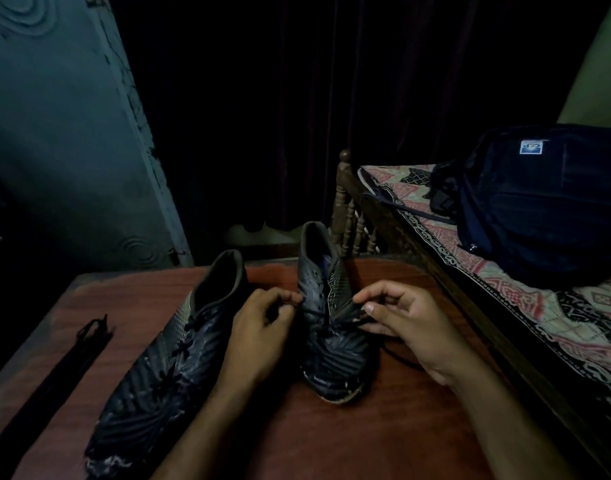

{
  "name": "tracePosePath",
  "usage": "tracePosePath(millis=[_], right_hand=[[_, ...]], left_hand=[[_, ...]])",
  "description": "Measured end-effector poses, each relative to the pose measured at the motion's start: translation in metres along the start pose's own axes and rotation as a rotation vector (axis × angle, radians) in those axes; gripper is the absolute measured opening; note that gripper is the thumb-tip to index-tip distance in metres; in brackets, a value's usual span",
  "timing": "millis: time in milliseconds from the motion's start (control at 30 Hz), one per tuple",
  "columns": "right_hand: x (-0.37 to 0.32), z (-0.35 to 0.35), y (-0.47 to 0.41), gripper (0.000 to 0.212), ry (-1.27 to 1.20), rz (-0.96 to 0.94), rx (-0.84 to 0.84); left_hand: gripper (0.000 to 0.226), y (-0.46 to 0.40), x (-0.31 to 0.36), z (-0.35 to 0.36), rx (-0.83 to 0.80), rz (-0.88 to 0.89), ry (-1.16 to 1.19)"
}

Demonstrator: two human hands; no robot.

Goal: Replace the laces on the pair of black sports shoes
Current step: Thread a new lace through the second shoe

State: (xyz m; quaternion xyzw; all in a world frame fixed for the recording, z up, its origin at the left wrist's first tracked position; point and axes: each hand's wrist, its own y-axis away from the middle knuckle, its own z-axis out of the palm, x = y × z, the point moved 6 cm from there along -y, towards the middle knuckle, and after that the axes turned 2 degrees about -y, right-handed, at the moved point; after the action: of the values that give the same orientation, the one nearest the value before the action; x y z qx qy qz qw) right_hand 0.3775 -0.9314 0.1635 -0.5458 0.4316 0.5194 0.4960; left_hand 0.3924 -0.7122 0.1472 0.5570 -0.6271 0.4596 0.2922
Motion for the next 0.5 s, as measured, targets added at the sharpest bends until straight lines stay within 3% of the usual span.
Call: tracePosePath(millis=[67, 200, 333, 500], right_hand=[[0.001, 0.0, 0.0, 0.025, 0.023, -0.001, 0.005], [0.002, 0.0, -0.001, 0.023, 0.026, -0.007, 0.023], [0.004, 0.001, -0.002, 0.02, 0.039, -0.011, 0.034], [0.005, 0.004, -0.003, 0.026, 0.05, -0.046, 0.02]], left_hand=[[0.013, 0.002, 0.006, -0.001, -0.012, 0.05, -0.053], [0.019, 0.001, 0.004, -0.002, 0.013, 0.089, -0.072], [0.015, 0.0, -0.01, 0.01, -0.046, -0.092, 0.128], [0.022, 0.001, -0.021, 0.004, 0.06, -0.273, 0.43]])
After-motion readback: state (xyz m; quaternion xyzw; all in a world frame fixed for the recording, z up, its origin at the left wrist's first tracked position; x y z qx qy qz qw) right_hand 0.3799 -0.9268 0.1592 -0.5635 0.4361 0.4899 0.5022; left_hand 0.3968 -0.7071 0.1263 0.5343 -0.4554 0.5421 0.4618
